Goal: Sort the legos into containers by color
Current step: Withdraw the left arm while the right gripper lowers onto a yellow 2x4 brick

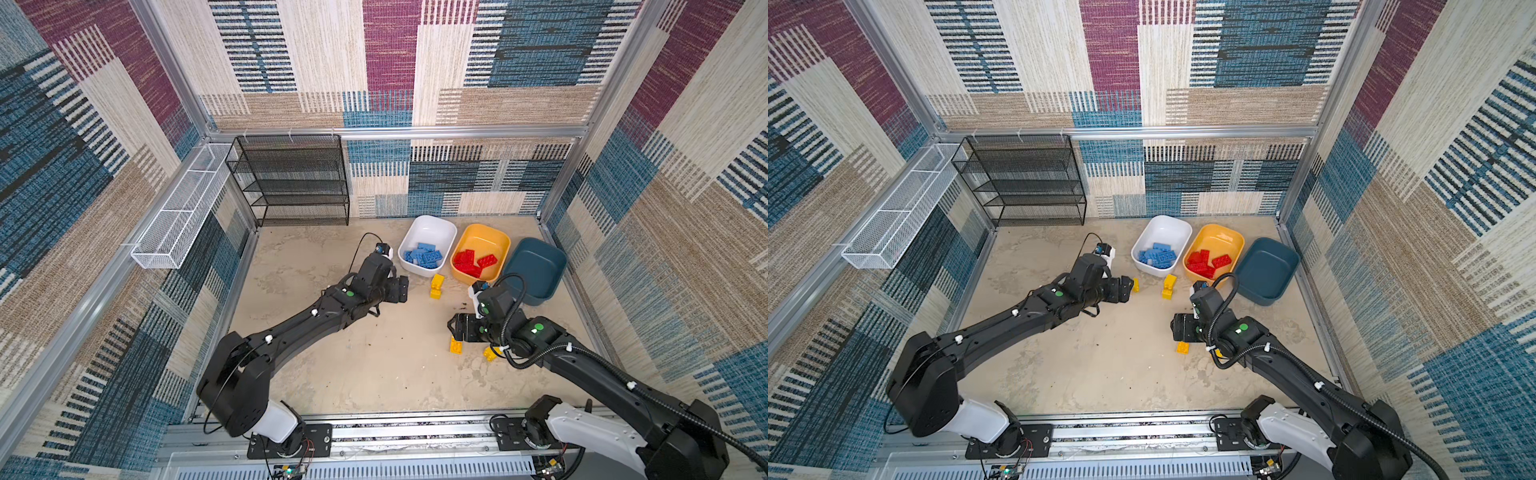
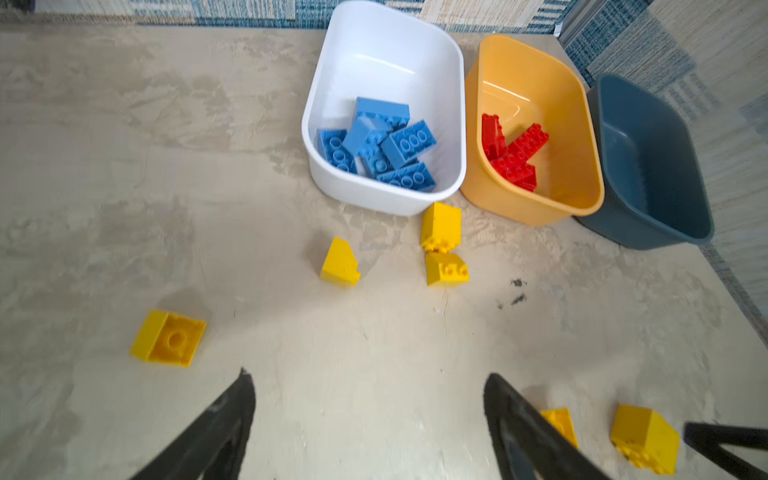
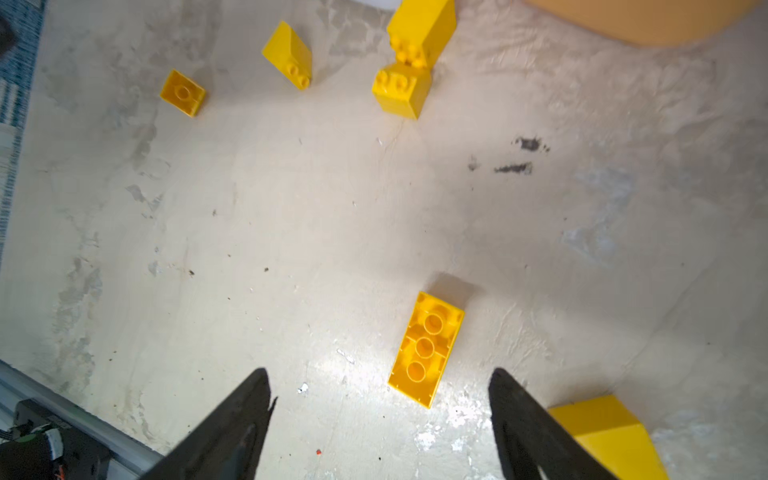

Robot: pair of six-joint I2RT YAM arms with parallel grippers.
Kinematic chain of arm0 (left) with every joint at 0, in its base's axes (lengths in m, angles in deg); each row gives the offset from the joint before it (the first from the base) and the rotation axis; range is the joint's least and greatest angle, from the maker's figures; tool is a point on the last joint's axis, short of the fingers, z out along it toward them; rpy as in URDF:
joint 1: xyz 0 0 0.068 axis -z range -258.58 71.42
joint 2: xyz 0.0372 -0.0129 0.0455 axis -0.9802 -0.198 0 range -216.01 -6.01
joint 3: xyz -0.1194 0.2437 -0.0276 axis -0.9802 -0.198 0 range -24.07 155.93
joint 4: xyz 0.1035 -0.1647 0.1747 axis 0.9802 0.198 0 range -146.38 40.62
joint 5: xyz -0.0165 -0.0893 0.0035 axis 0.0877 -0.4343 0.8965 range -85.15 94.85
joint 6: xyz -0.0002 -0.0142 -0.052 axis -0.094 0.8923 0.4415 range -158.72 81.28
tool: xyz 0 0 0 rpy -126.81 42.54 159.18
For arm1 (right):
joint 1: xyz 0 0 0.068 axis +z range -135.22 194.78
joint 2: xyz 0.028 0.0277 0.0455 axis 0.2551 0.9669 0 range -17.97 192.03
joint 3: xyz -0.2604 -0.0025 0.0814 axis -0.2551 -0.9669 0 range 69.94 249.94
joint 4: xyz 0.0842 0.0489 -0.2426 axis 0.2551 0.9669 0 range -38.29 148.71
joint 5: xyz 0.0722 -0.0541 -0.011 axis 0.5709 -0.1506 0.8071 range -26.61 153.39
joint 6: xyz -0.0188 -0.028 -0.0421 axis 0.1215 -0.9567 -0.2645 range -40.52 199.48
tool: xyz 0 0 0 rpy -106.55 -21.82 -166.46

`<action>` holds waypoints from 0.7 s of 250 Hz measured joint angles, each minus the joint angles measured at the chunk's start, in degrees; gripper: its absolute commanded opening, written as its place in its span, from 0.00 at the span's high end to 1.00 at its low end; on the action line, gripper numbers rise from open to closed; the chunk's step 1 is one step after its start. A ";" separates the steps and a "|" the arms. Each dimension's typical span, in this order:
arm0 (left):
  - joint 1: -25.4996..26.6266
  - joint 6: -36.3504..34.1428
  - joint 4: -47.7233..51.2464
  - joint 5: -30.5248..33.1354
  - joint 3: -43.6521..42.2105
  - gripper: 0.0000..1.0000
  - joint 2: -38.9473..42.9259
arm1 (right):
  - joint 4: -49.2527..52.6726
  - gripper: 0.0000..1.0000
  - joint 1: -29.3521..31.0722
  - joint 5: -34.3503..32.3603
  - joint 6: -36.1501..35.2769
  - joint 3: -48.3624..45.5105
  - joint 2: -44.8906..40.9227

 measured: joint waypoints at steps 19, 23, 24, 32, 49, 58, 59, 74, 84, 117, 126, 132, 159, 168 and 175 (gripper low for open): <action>2.91 0.87 -2.01 1.66 -6.84 0.15 4.11 | 0.28 0.18 1.42 -2.05 2.03 -1.53 1.01; 3.58 1.05 -2.34 1.92 -7.98 0.15 4.70 | 0.42 0.18 1.75 -2.64 2.45 -1.73 1.27; 3.74 1.09 -2.38 2.01 -8.26 0.15 4.85 | 0.42 0.18 1.81 -2.75 2.51 -1.75 1.33; 5.22 1.44 -2.80 2.84 -10.54 0.15 5.95 | 0.50 0.18 2.43 -3.32 3.10 -1.99 1.90; 7.08 2.32 -3.45 3.78 -14.49 0.16 7.50 | 0.48 0.18 3.37 -4.24 4.11 -2.19 3.17; 7.52 2.71 -3.87 4.74 -16.39 0.16 8.17 | 0.46 0.18 3.96 -4.72 4.81 -2.25 3.85; 7.58 2.80 -3.91 4.76 -16.57 0.16 8.22 | 0.46 0.18 4.02 -4.76 4.85 -2.25 3.91; 8.35 3.87 -4.90 5.97 -19.41 0.16 9.33 | 0.46 0.18 5.03 -5.46 5.97 -2.49 4.87; 8.79 4.46 -5.38 6.08 -20.94 0.16 9.94 | 0.46 0.19 5.64 -5.75 6.49 -2.56 5.60; 9.22 5.53 -6.01 6.38 -23.69 0.17 10.86 | -0.11 0.23 6.80 -6.29 8.44 -2.86 8.20; 9.25 5.60 -6.32 6.45 -24.09 0.17 11.08 | -0.48 0.25 6.82 -6.32 8.76 -2.86 9.16; 9.27 5.60 -6.47 6.58 -24.28 0.17 11.23 | -0.74 0.26 6.91 -6.32 8.98 -2.82 9.77; 9.51 5.60 -7.06 7.06 -25.14 0.17 12.39 | -1.31 0.29 7.08 -6.91 9.40 -1.81 13.11; 9.62 5.60 -7.17 7.08 -25.29 0.17 12.81 | -1.42 0.29 7.15 -7.39 9.38 -1.29 14.27; 9.64 5.60 -7.32 7.17 -25.46 0.17 13.20 | -1.57 0.29 7.15 -7.61 9.38 -0.87 15.23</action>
